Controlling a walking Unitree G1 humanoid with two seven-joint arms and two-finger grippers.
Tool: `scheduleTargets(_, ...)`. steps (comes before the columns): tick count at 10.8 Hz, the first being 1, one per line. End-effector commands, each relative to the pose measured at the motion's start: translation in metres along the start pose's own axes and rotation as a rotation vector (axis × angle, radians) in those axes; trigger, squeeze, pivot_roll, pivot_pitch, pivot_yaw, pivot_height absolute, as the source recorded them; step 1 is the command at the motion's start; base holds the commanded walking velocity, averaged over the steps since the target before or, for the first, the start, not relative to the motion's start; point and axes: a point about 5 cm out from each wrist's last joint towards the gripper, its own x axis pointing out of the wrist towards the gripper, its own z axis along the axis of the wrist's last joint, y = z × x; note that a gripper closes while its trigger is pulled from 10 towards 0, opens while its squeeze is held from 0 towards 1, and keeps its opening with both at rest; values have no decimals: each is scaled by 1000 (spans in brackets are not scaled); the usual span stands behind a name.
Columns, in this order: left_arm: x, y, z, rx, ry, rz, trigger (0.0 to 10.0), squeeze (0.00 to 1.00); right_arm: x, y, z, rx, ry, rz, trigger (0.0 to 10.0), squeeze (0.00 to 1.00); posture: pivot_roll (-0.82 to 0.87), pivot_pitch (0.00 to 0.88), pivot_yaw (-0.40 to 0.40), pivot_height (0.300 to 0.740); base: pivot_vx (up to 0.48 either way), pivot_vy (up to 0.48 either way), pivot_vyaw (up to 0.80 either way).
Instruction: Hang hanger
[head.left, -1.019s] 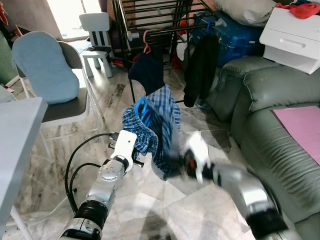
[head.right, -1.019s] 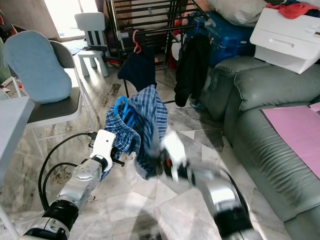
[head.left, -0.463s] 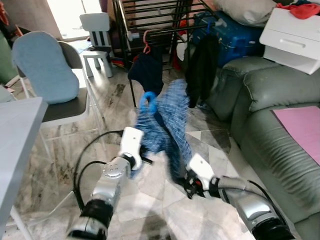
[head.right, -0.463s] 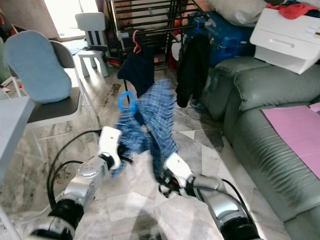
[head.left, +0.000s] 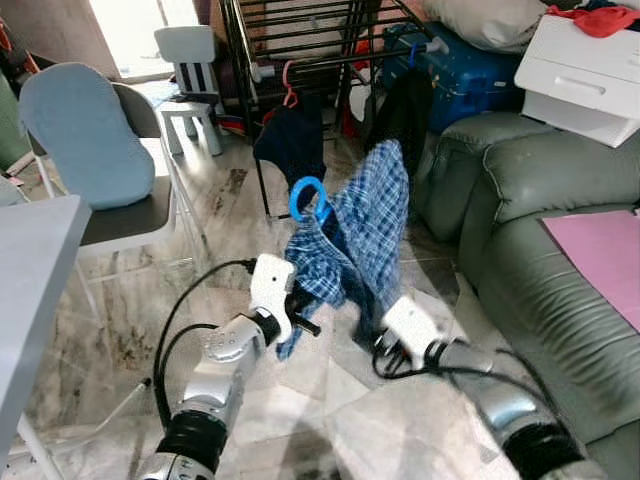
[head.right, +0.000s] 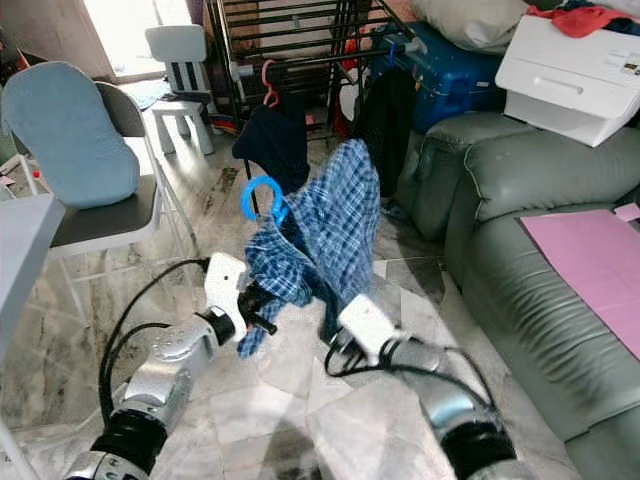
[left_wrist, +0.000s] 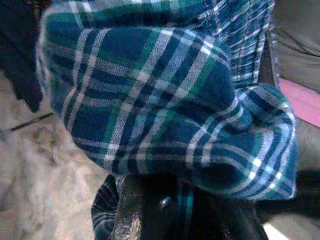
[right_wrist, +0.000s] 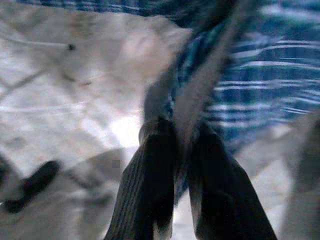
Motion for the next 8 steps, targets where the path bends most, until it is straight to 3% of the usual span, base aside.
scheduleTargets(1,-2,8,5,32,-16,39,0,0,-1,-9,8,-34,-37,-58,10000,1000,-127,0,36,740,0,0,0)
scheduleTargets(2,-2,15,4,40,-8,108,0,0,-2,-19,18,29,-128,-165,10000,1000,-130,0,38,740,0,0,0)
scheduleTargets(3,-3,16,4,46,-13,113,0,0,-2,-17,22,25,-165,-156,10000,1000,-131,0,39,740,0,0,0)
scheduleTargets(5,-7,19,-4,90,16,110,0,0,-5,-3,26,12,-224,-6,10000,1000,-139,0,42,740,0,0,0)
scheduleTargets(6,-11,23,-7,118,30,112,0,0,-14,5,25,-56,-221,136,10000,1000,-140,0,41,740,0,0,0)
scheduleTargets(8,-16,27,-10,169,48,98,0,0,-27,1,26,-92,-218,229,10000,1000,-145,0,42,740,0,0,0)
